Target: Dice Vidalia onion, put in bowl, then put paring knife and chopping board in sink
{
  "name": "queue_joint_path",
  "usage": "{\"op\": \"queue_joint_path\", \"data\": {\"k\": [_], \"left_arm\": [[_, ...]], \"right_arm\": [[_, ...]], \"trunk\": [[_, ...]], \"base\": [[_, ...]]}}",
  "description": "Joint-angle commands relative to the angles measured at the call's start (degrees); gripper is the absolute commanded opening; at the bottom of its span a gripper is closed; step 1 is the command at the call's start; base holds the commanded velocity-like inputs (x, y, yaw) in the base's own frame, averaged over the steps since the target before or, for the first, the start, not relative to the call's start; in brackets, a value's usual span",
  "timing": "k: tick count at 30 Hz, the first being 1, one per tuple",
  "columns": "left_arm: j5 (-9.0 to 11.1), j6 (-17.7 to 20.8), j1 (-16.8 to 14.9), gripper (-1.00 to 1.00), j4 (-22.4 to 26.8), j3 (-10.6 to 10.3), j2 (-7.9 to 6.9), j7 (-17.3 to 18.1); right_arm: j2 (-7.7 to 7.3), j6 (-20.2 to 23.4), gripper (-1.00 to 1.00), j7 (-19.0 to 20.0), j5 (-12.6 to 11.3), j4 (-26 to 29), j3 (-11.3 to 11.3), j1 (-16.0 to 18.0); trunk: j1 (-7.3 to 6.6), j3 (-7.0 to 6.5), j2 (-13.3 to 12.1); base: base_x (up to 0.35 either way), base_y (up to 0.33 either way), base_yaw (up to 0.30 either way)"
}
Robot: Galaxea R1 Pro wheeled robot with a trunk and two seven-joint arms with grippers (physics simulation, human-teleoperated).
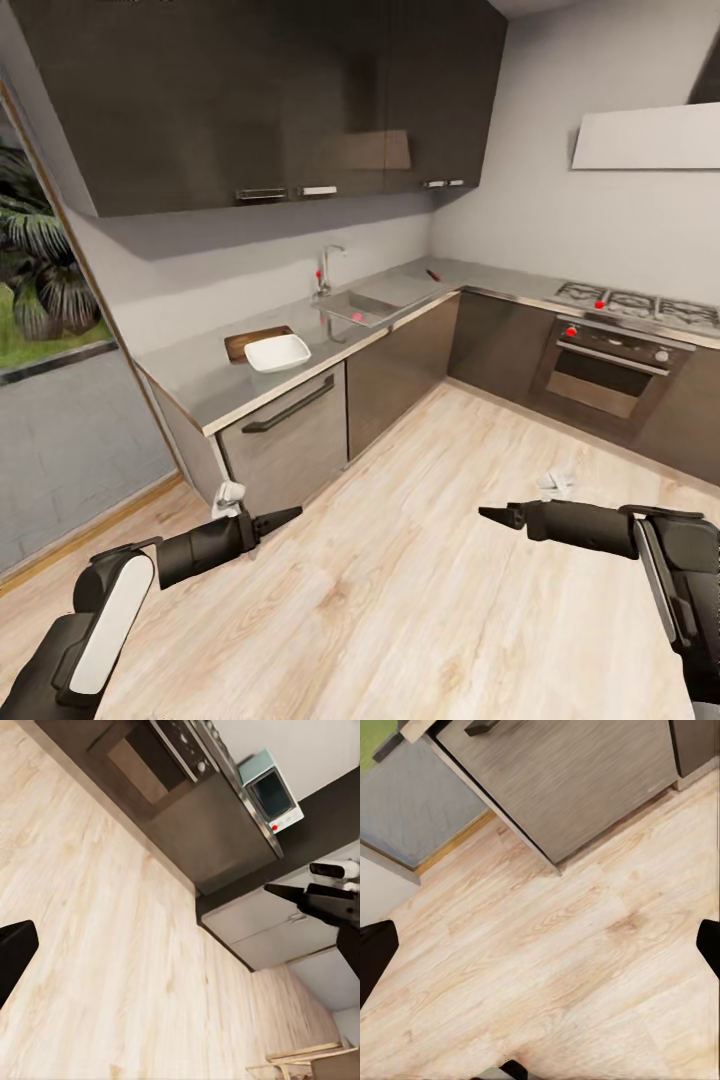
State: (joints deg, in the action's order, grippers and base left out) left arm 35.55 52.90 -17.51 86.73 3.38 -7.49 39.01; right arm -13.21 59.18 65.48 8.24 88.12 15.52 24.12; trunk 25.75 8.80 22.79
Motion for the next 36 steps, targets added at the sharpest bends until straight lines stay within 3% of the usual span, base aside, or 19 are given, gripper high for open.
{"op": "queue_joint_path", "data": {"k": [1, 14, 21, 36], "left_arm": [[-0.1, 0.3, -0.1, 1.00, 0.0, 0.0, 0.07, 0.2], [0.4, 0.4, -0.1, 1.00, -0.1, 0.0, 0.37, 0.2], [0.6, 0.4, -0.1, 1.00, -0.1, 0.0, 0.37, 0.2], [0.6, 0.4, -0.1, 1.00, -0.5, 0.0, 0.36, 0.1]], "right_arm": [[-0.01, 0.3, 1.00, 0.5, 0.6, 0.0, 0.0, 0.1], [-0.06, 0.3, 1.00, -0.1, 0.8, 0.0, -0.5, 0.1], [0.01, 0.6, 1.00, -0.5, 2.0, 0.0, -3.5, 0.1], [0.12, 0.8, 1.00, -3.8, 2.0, 0.0, -3.8, 0.1]], "trunk": [[0.03, 0.12, 0.1], [0.03, 0.12, 0.1], [0.03, 0.12, 0.1], [0.03, 0.44, 0.1]], "base": [[0.000, -0.343, 0.182], [0.059, -0.339, 0.266], [0.186, -0.306, 0.292], [0.223, -0.285, 0.266]]}}
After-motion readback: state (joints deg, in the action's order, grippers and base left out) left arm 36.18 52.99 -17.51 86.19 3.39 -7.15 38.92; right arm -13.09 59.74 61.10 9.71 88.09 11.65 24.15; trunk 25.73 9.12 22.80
